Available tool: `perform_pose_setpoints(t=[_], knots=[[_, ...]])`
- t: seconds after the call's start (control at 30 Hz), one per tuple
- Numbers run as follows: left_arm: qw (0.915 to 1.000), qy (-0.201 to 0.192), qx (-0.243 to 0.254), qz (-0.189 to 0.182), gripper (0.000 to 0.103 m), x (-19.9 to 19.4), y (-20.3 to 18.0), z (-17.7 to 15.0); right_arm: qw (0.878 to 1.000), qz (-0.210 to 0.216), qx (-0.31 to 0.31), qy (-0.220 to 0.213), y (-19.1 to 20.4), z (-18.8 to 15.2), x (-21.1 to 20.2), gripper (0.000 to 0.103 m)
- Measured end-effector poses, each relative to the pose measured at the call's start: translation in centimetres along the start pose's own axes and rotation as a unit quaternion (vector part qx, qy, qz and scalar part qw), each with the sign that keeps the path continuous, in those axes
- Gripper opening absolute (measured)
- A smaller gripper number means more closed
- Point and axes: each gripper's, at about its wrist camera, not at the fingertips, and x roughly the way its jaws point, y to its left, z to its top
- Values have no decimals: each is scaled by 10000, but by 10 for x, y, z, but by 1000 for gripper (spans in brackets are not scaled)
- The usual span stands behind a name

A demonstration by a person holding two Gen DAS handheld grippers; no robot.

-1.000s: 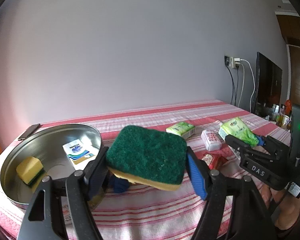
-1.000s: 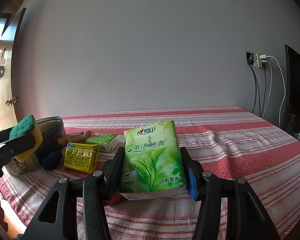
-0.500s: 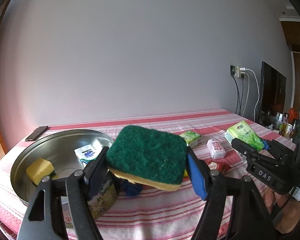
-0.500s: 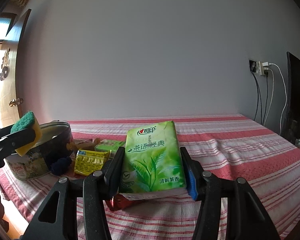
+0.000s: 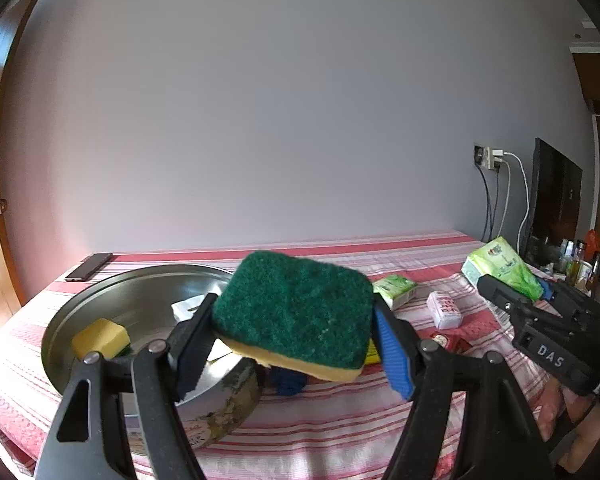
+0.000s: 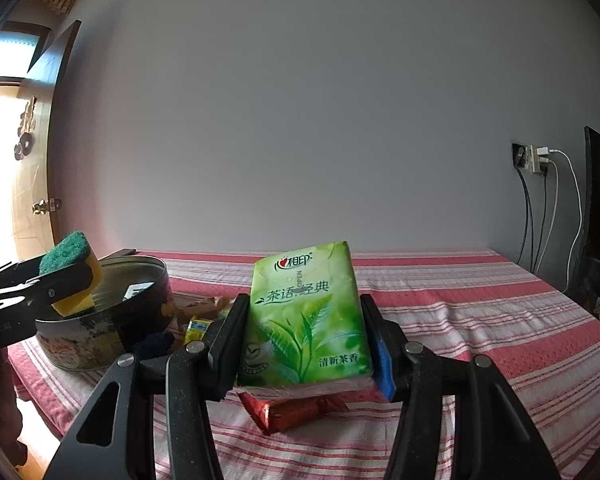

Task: Organize objects
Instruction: 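Lift and carry the green sponge and green tissue pack over the tin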

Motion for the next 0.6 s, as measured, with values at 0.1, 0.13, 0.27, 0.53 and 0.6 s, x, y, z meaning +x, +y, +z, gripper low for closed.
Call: perform_pose_setpoints(t=[0.1, 0.13, 0.27, 0.53, 0.6], knots=[[10000, 9, -61, 61, 73, -1, 4, 1, 10000, 42, -32, -34, 4, 3, -2, 55], [9999, 8, -77, 89, 73, -2, 5, 1, 10000, 60, -34, -42, 6, 4, -2, 55], [9998, 14, -125, 144, 73, -3, 9, 2, 9999, 107, -78, -74, 10, 7, -3, 55], [9994, 22, -231, 274, 73, -4, 19, 4, 9995, 294, -118, -76, 21, 15, -1, 55], [9992, 30, -261, 310, 73, -4, 22, 5, 9993, 351, -123, -73, 25, 17, 1, 55]])
